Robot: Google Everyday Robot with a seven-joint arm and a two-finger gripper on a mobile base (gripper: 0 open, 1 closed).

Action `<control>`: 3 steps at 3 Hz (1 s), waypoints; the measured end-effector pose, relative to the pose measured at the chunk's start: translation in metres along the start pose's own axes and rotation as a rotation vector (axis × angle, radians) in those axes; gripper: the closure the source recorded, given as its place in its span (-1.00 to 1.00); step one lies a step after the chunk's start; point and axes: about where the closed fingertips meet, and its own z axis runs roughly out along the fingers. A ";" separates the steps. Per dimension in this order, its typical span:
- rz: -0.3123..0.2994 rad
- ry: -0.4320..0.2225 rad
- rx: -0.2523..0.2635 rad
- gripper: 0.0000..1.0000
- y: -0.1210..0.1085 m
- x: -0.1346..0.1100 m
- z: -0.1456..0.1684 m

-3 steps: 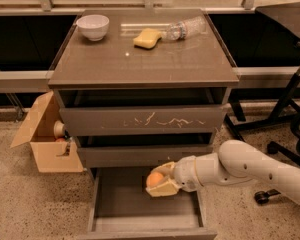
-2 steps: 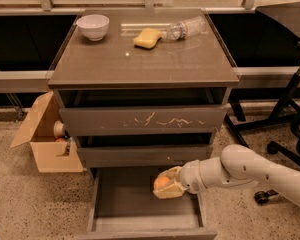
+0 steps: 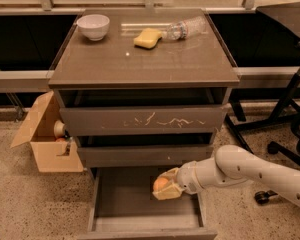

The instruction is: Place orange into bottom drawer

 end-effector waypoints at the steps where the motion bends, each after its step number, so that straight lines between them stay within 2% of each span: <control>1: -0.007 0.084 0.001 1.00 -0.030 0.039 0.033; 2: -0.006 0.094 -0.005 1.00 -0.050 0.075 0.060; 3: 0.008 0.061 0.002 1.00 -0.079 0.118 0.095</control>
Offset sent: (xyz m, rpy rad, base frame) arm 0.0314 -0.0151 -0.1651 -0.0932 0.0352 0.0338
